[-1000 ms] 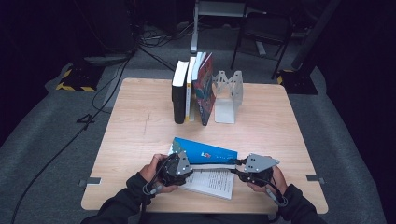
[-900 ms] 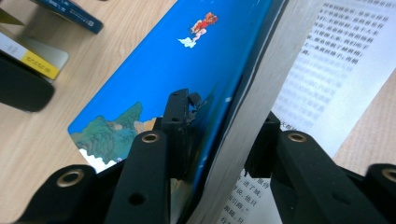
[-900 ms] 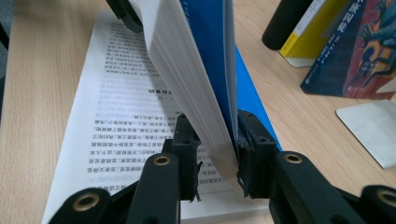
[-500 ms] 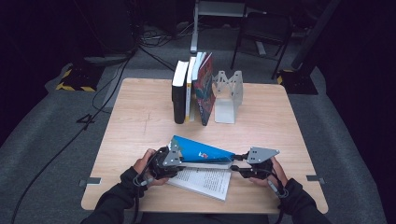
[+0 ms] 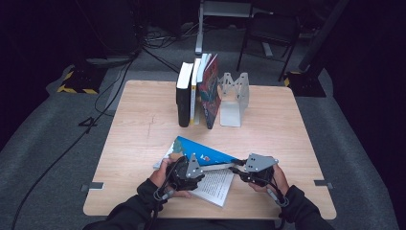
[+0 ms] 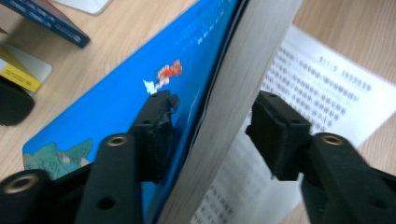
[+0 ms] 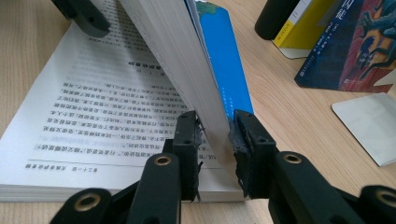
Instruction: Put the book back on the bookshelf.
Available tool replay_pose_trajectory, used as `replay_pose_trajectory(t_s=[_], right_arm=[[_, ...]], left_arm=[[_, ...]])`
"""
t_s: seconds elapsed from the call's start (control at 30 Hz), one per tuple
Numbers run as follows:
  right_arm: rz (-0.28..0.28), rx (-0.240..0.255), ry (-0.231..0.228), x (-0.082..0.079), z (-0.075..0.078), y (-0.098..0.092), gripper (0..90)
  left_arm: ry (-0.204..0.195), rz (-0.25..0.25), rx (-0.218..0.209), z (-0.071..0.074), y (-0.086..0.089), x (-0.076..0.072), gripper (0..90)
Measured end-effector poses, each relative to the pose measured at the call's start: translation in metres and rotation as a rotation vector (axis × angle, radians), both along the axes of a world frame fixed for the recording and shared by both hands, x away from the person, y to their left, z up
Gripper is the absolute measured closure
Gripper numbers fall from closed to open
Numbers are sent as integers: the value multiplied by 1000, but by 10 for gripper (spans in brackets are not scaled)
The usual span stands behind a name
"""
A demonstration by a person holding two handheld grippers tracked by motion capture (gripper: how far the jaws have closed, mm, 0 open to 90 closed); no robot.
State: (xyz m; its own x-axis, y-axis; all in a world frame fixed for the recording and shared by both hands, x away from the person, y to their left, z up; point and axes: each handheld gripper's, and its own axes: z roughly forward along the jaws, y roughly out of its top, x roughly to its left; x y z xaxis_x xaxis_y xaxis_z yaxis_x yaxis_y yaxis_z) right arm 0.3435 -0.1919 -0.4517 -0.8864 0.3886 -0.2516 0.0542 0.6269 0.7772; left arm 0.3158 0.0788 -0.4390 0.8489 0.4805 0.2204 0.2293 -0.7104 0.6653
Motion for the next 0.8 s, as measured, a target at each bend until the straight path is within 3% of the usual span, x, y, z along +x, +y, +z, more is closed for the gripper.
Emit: replay_pose_trajectory(t_s=[0.07,0.1,0.17,0.4,0.47,0.5,0.57,0.6,0.63,0.7,0.8], right_arm=[[-2,0,1,0,0,0,709],[-7,-1,3,0,1,1,709],[-7,2,3,0,2,1,708],[-7,9,9,3,1,-1,684],[-2,26,43,5,0,-3,630],[-2,39,55,7,0,-6,555],[-27,76,54,10,1,-16,484],[-40,109,60,11,2,-23,480],[-40,109,60,11,2,-23,480],[-99,145,51,14,3,-37,484],[-159,153,98,22,-4,-52,495]], left_arm=[[-13,22,6,0,-1,0,554],[-3,31,-23,1,0,1,582],[3,44,-43,2,1,2,640],[-17,-3,-36,1,0,3,700],[-16,-20,-47,-3,1,3,722],[-22,-23,-54,-5,2,2,727],[-11,-28,-112,-4,8,5,734],[-2,-28,-130,-3,11,6,735],[-2,-28,-130,-3,11,6,735],[1,-23,-167,0,16,7,736],[-3,-3,-222,4,22,9,741]])
